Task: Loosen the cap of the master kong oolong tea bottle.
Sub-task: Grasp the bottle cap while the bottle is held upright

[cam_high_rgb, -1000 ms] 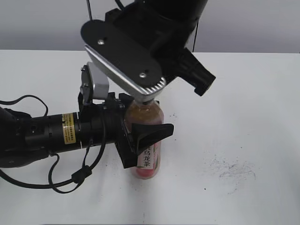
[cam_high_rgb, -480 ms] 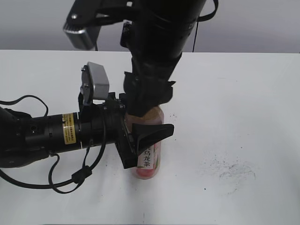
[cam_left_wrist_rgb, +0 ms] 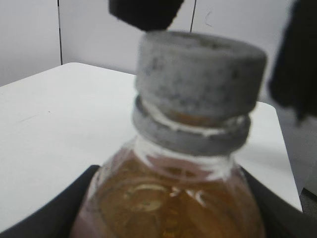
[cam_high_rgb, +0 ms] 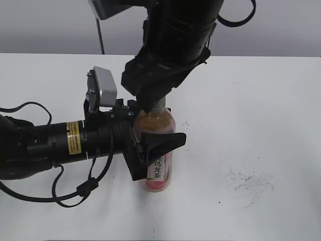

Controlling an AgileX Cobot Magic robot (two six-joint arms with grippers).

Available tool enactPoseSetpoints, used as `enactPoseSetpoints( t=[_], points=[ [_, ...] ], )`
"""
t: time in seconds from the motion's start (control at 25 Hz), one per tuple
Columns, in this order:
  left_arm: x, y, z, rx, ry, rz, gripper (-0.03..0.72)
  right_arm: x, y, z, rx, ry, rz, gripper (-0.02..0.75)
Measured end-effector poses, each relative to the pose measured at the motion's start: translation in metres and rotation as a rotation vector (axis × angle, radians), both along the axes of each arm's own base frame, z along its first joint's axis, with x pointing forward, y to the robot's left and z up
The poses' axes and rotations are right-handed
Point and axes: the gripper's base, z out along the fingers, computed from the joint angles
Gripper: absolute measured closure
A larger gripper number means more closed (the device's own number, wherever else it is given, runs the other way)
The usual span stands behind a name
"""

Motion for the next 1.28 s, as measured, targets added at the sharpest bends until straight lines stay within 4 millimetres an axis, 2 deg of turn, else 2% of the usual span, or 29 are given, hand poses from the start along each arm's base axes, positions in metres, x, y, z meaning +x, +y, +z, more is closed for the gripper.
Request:
enactPoseSetpoints(
  t=[0.28,0.36,0.48,0.6,0.72,0.88,1.28],
  points=[
    [0.0000,0.0000,0.0000,0.000,0.000,0.000,0.243,-0.0005,0.0037,-0.0055,0.010,0.037,-0.007,0.273],
    [0.0000,0.0000,0.0000,0.000,0.000,0.000,0.243,0.0002,0.0044,-0.0079,0.003,0.040,0.001,0.323],
    [0.0000,0.0000,0.0000,0.000,0.000,0.000,0.243,0.0006,0.0044,-0.0084,-0.007,0.030,0.038,0.468],
    [0.0000,0.0000,0.0000,0.000,0.000,0.000,0.243,0.0010,0.0040,-0.0084,-0.030,0.001,0.137,0.468],
    [-0.0003,-0.0001,-0.0001,0.002,-0.003,-0.004,0.243,0.0010,0.0040,-0.0084,-0.068,-0.049,0.345,0.468],
    [-0.0009,-0.0002,-0.0001,0.004,-0.012,-0.012,0.243,0.0007,0.0037,-0.0085,-0.139,-0.134,0.717,0.468],
    [-0.0016,-0.0007,-0.0001,0.007,-0.020,-0.018,0.243,0.0003,0.0046,-0.0072,-0.337,-0.429,1.863,0.468]
  ],
)
